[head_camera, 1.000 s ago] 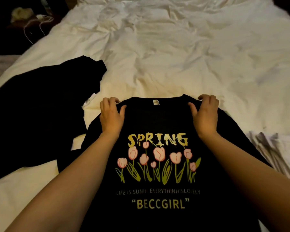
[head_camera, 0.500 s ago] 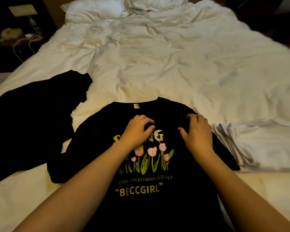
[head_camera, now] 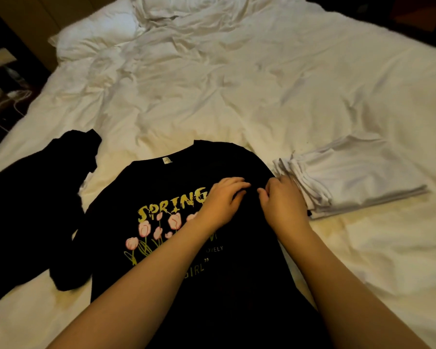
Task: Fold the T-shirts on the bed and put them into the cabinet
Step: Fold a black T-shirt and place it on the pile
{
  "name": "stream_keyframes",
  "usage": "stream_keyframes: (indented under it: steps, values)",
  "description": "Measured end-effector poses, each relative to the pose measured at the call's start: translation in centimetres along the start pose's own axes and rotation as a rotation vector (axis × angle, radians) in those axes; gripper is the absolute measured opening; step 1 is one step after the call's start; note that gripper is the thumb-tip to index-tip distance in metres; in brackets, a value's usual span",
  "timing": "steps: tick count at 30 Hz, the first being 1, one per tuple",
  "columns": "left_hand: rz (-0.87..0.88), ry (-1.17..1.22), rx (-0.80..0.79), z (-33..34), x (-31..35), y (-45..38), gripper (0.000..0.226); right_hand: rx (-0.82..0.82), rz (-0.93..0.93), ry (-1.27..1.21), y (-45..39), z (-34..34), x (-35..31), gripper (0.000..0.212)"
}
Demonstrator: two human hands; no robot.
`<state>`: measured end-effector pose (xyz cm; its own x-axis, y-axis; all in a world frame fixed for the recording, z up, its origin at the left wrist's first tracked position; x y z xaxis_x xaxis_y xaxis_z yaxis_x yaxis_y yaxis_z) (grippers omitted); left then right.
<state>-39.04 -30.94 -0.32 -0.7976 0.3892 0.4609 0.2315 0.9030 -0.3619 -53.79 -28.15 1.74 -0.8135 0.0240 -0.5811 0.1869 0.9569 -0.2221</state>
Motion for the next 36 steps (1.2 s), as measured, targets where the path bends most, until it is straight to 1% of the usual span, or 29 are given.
stream_keyframes:
  steps: [2, 5, 8, 10, 11, 13, 15, 16, 18, 20, 22, 24, 25, 27, 29, 32, 34, 36]
  values:
    - [0.018, 0.051, 0.041, -0.3, 0.5, 0.1, 0.029, 0.015, 0.05, -0.118, -0.1, -0.4, 0.1, 0.027]
    - [0.022, 0.154, 0.095, -1.1, 2.5, -0.2, 0.033, 0.072, 0.198, -0.369, -0.5, -1.7, 0.9, 0.026]
    - [0.109, 0.108, 0.045, -1.0, 4.8, -0.5, 0.041, 0.114, 0.25, -0.482, -0.7, -2.7, 1.2, 0.021]
    - [0.155, 0.066, 0.022, -0.7, 5.8, -0.6, 0.043, 0.138, 0.263, -0.514, -0.9, -3.5, 1.3, 0.024]
    - [0.142, 0.054, 0.014, -0.5, 5.9, -0.7, 0.042, 0.129, 0.254, -0.474, -1.1, -3.5, 1.3, 0.029]
    - [0.107, 0.034, -0.018, -0.1, 5.6, -0.8, 0.041, 0.028, 0.167, -0.199, -1.5, -3.2, 1.2, 0.035]
    - [0.103, -0.011, -0.06, 0.4, 4.8, -0.7, 0.041, -0.085, 0.094, 0.059, -1.3, -2.4, 1.4, 0.032]
    - [0.101, -0.04, -0.07, 0.5, 4.2, -0.6, 0.041, -0.128, 0.066, 0.15, -0.9, -2.2, 1.5, 0.028]
    - [0.078, -0.08, -0.065, 0.6, 3.2, -0.1, 0.038, -0.17, 0.028, 0.236, 0.0, -1.9, 1.4, 0.018]
    - [0.052, -0.076, -0.047, 0.4, 2.7, 0.4, 0.034, -0.201, 0.028, 0.234, 0.2, -1.8, 1.4, 0.016]
    - [0.042, -0.067, -0.037, 0.1, 2.7, 0.9, 0.033, -0.254, 0.069, 0.211, 0.1, -1.6, 1.6, 0.017]
    - [0.045, -0.067, -0.031, -0.3, 2.8, 1.2, 0.033, -0.24, 0.082, 0.162, 0.0, -1.6, 1.6, 0.019]
    - [0.049, -0.066, -0.022, -0.6, 2.8, 1.4, 0.033, -0.172, 0.07, 0.117, -0.2, -1.9, 1.4, 0.02]
    - [0.048, -0.052, 0.008, -1.1, 2.6, 1.5, 0.034, 0.016, 0.041, -0.006, -0.4, -3.3, 1.0, 0.023]
    - [0.024, -0.025, 0.037, -1.5, 2.4, 1.7, 0.035, 0.122, 0.083, -0.168, -0.5, -4.5, 1.1, 0.021]
    - [0.029, 0.028, 0.117, -2.2, 2.8, 1.6, 0.038, 0.169, 0.192, -0.406, -0.8, -5.5, 1.8, 0.022]
    - [0.05, 0.086, 0.22, -3.2, 4.1, 1.1, 0.031, 0.188, 0.238, -0.536, -1.0, -5.8, 2.4, 0.021]
    - [0.012, 0.169, 0.281, -3.8, 5.7, 0.1, 0.024, 0.169, 0.258, -0.617, -1.2, -5.6, 2.8, 0.015]
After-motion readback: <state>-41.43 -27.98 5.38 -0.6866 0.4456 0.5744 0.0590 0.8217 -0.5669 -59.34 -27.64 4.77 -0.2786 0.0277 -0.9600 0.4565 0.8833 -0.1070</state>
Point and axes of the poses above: each hand's wrist, its own y-axis away from the middle knuckle, its own z-axis out of the palm, x = y × z, the point moved 7 cm from there along -y, towards the middle knuckle, and after that the axes turned 14 degrees about x, right-handed, at the moved point
